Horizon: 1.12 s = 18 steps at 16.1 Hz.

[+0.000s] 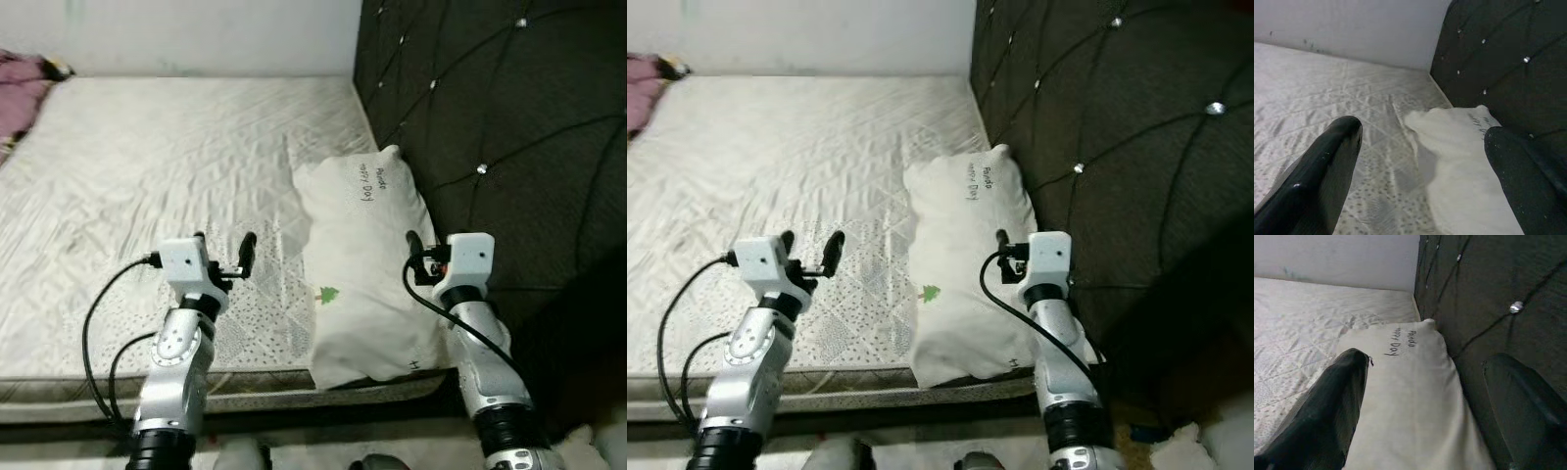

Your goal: Clean up the room

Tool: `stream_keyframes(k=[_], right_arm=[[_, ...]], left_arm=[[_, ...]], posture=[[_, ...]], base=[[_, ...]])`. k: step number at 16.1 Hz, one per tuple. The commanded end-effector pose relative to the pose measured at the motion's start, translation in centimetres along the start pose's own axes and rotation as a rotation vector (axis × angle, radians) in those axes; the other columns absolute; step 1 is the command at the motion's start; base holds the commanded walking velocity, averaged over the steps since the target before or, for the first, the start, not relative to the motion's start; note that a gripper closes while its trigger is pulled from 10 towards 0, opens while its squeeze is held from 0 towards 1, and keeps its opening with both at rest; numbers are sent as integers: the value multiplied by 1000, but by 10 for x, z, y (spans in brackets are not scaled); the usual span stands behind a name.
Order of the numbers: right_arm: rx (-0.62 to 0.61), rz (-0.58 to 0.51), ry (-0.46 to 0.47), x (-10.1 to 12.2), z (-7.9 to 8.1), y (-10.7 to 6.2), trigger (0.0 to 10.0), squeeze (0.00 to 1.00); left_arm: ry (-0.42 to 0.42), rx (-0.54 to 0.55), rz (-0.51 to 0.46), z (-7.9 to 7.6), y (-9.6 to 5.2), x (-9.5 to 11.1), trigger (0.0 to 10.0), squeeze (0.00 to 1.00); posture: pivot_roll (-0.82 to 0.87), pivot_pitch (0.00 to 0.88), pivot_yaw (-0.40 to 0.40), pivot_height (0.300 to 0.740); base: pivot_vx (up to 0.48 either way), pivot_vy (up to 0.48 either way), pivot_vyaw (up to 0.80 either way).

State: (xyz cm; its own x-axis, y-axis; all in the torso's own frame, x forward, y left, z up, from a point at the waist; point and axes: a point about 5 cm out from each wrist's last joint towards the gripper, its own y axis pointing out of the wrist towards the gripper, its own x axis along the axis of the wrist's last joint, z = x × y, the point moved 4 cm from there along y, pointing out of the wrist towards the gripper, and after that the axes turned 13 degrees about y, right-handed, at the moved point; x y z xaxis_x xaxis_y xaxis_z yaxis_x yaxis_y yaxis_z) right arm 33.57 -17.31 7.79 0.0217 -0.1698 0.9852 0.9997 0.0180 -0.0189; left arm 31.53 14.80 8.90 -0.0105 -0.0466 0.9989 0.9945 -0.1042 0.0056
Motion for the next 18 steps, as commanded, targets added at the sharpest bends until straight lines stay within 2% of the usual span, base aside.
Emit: stream_keyframes(k=[1,7,8,14,18], right_arm=[[15,15,0,-4,6,0,10000,0],[26,23,-12,-5,7,2,10000,0],[28,24,-13,-5,7,2,10000,0],[40,24,-19,-5,8,5,10000,0],[52,15,-30,-2,10,9,10000,0]], left_arm=[[-1,16,9,5,-1,-2,10000,0],[20,26,3,5,0,-1,10000,0],[-21,10,7,3,0,-3,10000,0],[-29,13,-4,1,4,0,10000,0],[-15,34,-12,7,6,3,10000,0]], posture=[[40,0,-8,740],[40,0,-17,740],[38,0,-18,740],[33,0,-15,740],[38,0,-15,740]], base=[[0,480,0],[0,480,0],[0,480,0],[0,480,0],[0,480,0]])
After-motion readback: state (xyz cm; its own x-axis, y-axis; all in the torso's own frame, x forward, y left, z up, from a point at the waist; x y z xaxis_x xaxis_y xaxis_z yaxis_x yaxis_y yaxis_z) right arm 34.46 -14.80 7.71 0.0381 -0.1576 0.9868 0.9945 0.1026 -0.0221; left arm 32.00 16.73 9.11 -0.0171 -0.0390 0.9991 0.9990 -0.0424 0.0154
